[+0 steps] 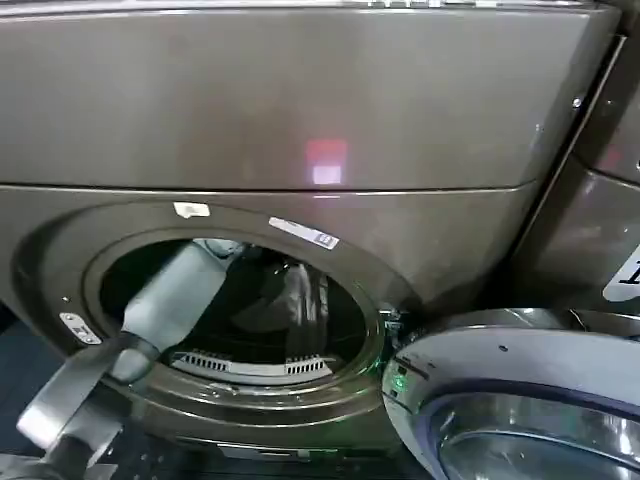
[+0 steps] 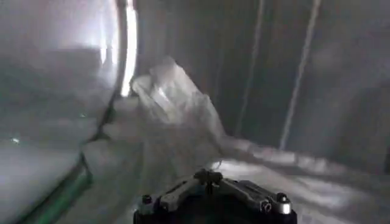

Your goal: Grasp the clothes from the dryer.

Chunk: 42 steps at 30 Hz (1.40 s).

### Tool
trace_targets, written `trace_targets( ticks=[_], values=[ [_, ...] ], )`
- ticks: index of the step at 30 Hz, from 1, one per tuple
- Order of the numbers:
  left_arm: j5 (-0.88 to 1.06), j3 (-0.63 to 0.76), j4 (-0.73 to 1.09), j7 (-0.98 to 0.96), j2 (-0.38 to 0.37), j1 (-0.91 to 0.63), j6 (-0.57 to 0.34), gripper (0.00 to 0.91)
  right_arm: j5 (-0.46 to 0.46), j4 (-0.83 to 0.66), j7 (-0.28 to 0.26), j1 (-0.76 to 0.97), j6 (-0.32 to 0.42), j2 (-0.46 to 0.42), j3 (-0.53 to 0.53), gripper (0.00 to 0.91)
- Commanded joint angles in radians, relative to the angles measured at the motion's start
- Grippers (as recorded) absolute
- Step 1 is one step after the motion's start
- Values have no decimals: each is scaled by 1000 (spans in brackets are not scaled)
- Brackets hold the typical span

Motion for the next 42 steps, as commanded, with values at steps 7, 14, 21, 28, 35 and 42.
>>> trace_targets(
  ticks=[7, 14, 21, 28, 35, 42],
  values=[
    [-375, -137, -146, -548, -87, 125, -22, 0, -1, 1, 1, 14, 5, 6, -18, 907],
    [-469, -311, -287, -727, -178, 274, -189, 0, 0, 5, 4, 14, 8, 14, -18, 907],
    [-460, -394, -534, -762, -211, 469, -207, 0, 1, 15, 13, 21, 6, 17, -22, 907],
    [-397, -451, -735, -811, -222, 645, -195, 0, 24, 32, 17, 35, 4, 25, -22, 907],
    [-298, -496, -952, -810, -228, 818, -194, 0, 31, 39, 26, 25, -12, 25, 33, 907],
    [-254, -502, -1047, -822, -227, 930, -196, 0, 63, 47, 46, 17, -17, 31, 52, 907]
  ],
)
